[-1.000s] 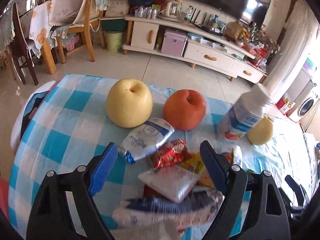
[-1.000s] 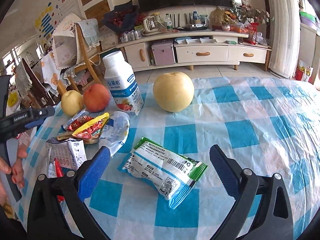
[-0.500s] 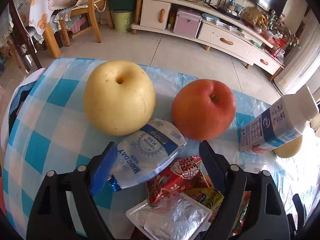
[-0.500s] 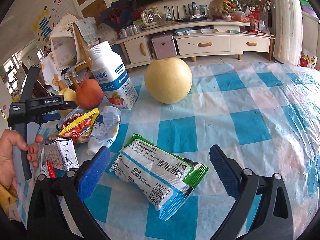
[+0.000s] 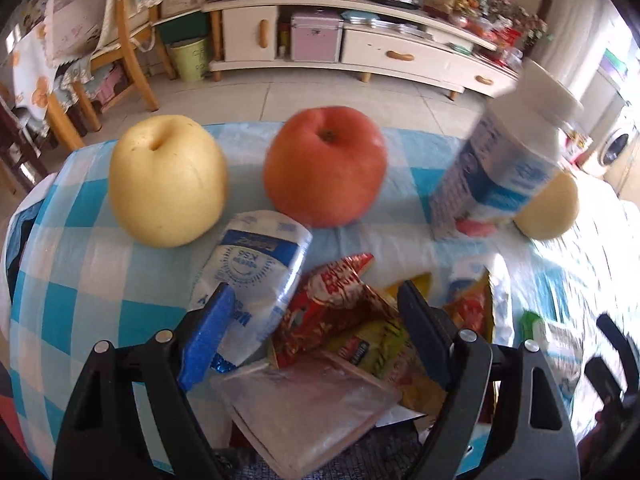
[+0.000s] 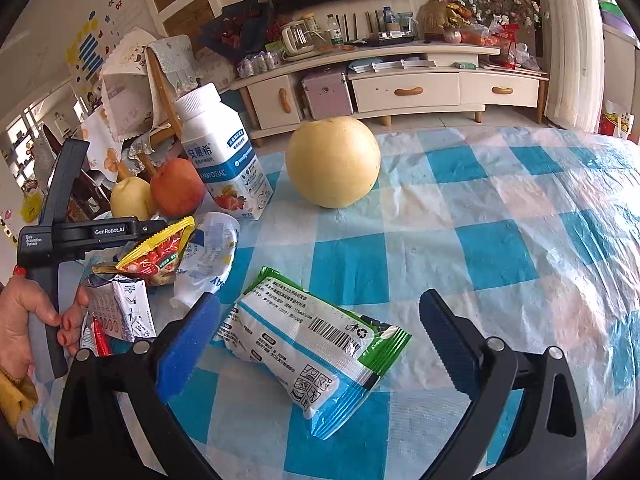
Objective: Collect trash
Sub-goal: 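Grasp the white yogurt pouch with the left tool while the right tool grasps the green-white packet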
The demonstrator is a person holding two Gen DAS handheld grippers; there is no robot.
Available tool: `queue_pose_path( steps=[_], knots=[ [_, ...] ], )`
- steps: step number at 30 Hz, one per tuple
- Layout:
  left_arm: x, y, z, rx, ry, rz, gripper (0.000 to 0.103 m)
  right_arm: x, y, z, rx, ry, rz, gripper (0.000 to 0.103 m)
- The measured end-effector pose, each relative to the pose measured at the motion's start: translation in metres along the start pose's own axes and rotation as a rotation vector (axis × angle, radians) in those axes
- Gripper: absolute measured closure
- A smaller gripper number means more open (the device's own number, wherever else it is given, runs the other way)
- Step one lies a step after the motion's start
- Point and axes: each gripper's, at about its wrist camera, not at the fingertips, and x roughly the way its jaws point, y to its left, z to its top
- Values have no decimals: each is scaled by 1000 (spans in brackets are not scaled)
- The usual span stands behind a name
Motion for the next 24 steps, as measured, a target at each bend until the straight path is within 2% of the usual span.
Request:
queue_pose_path(
  steps=[5, 10, 15, 20, 24],
  knots=[
    [-12, -29, -22, 80, 7, -98, 21, -2, -2, 0, -7, -3, -5, 5],
    [-23, -54, -39, 157, 20, -184, 26, -1, -2, -2, -29, 15, 9, 5],
    [-22, -54, -42, 182, 11, -139, 33, 9, -3, -5, -61, 50, -1, 5],
    [-25, -43, -41, 167, -13, -141, 49, 17, -3, -7, -68, 83, 32, 5],
    [-23, -33, -39, 172, -20, -154, 50, 23, 4, -11, -110, 106, 29, 5]
  ],
)
